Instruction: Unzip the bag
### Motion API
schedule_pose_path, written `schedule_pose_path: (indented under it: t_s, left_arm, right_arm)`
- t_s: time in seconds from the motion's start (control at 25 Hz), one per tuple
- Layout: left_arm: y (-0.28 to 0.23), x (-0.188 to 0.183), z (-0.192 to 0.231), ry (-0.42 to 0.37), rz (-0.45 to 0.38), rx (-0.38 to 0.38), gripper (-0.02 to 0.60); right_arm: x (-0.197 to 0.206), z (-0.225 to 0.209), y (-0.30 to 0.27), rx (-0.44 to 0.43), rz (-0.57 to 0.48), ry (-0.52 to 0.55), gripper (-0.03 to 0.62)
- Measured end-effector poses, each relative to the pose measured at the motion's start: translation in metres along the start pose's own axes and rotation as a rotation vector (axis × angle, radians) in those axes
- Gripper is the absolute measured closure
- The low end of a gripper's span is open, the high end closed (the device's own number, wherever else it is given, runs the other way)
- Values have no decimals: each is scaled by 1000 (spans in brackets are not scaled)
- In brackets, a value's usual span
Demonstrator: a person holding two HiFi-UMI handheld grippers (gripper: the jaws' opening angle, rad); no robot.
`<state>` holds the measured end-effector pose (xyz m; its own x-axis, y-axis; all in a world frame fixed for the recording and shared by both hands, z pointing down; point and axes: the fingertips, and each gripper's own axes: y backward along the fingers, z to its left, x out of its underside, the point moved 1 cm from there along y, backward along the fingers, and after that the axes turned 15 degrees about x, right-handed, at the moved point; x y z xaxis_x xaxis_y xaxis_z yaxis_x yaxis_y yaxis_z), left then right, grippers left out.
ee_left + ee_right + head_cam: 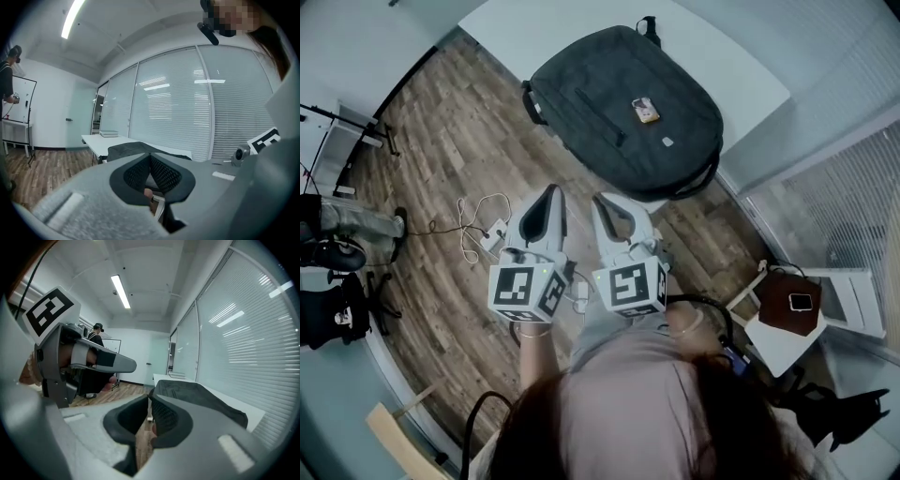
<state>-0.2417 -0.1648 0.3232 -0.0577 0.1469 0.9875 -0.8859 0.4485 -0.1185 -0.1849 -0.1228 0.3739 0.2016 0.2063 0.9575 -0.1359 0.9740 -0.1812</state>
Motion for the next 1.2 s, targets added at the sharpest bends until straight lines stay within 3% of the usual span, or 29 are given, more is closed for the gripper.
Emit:
schedule_pose_path:
  t_s: [0.44,1.2]
  left_arm:
    - [-13,21,42,5,22,134,572]
    - [-50,58,77,-32,75,326,572]
  right_arm:
    - [17,22,-39,194,79,-61,543]
    - [84,41,-90,368,159,-201,525]
